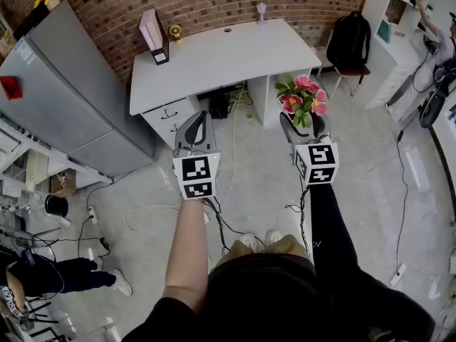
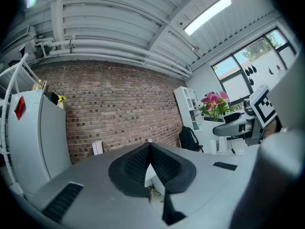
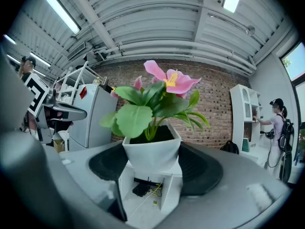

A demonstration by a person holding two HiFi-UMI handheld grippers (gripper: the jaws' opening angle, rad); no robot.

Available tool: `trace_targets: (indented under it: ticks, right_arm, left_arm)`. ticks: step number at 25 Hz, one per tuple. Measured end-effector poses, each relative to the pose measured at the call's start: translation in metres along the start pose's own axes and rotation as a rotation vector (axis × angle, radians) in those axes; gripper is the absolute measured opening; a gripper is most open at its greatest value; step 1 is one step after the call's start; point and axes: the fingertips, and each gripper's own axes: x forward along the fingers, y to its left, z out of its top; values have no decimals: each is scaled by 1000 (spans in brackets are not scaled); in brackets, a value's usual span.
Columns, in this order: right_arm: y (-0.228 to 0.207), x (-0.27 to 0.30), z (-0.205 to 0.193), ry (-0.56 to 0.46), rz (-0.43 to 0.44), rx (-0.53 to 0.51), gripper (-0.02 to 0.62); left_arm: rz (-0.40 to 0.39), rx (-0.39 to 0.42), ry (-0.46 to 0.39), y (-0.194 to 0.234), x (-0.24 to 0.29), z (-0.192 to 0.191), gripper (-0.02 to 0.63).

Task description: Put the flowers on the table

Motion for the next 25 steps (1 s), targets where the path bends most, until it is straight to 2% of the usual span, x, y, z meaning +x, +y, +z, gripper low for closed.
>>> trace_targets:
  ticks: [16,25]
  right_arm:
    - [3,-9,12,-22,-51,-6,333]
    - [-9,19,0,-18,-44,-2,333]
  left_arm:
    - [-22,-8,-15,11,-3,3,6]
    - [-26,-18,0,14,30,-10,6]
